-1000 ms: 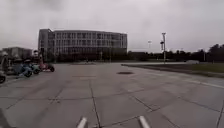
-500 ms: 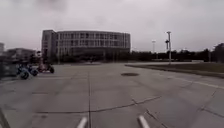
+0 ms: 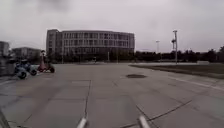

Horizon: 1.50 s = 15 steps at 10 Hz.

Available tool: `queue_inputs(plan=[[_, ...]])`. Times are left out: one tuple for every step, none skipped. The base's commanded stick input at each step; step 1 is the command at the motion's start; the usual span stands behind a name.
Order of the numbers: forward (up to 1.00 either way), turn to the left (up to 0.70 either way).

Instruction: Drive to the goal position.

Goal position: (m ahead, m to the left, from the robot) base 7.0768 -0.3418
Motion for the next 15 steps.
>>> queue_inputs(plan=[[1.00,-0.02],[1.00,-0.02],[1.00,-0.02],[1.00,-0.02],[1.00,-0.02],[1.00,-0.04],[1.00,-0.02],[1.00,-0.02],[1.00,-0.02],[1.00,-0.02],[1.00,-0.02],[1.00,-0.02],[1.00,-0.02],[1.00,-0.02],[1.00,-0.02]])
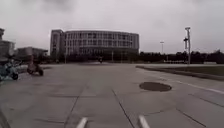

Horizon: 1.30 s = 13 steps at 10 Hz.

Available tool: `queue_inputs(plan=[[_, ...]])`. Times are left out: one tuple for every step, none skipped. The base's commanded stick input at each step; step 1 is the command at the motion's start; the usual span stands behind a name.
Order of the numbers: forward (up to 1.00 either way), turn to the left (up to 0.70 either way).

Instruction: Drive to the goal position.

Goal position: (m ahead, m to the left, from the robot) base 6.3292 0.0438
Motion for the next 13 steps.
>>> queue_inputs(plan=[[1.00,-0.02],[1.00,-0.02],[1.00,-0.02],[1.00,-0.02],[1.00,-0.02],[1.00,-0.02],[1.00,-0.02],[1.00,-0.02],[1.00,-0.02],[1.00,-0.02],[1.00,-0.02],[1.00,-0.02],[1.00,-0.12]])
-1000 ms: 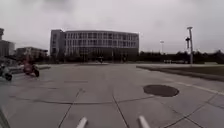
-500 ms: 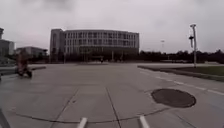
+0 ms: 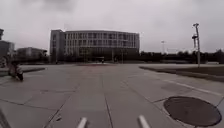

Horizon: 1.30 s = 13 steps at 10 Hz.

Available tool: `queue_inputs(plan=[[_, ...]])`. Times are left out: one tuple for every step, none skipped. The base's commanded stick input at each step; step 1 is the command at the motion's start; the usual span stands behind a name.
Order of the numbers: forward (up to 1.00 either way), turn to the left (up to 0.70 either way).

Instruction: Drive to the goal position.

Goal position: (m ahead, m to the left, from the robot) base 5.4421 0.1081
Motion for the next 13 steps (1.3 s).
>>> queue_inputs(plan=[[1.00,-0.14],[1.00,-0.02],[1.00,-0.02],[1.00,-0.02],[1.00,-0.02],[1.00,-0.02],[1.00,-0.02],[1.00,-0.02],[1.00,-0.02],[1.00,-0.02],[1.00,-0.02],[1.00,-0.02],[1.00,-0.02]])
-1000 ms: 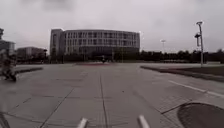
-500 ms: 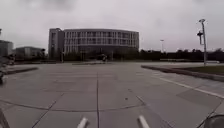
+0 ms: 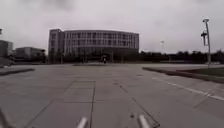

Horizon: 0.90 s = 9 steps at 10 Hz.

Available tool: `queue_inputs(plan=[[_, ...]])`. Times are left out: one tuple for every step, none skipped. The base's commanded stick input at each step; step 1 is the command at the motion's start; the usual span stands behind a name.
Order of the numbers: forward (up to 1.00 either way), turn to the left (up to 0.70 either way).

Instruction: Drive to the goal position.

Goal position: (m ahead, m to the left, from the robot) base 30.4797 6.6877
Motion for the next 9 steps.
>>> queue_inputs(plan=[[1.00,-0.02],[1.00,-0.02],[1.00,-0.02],[1.00,-0.02],[1.00,-0.02],[1.00,-0.02],[1.00,-0.02],[1.00,-0.02],[1.00,-0.02]])
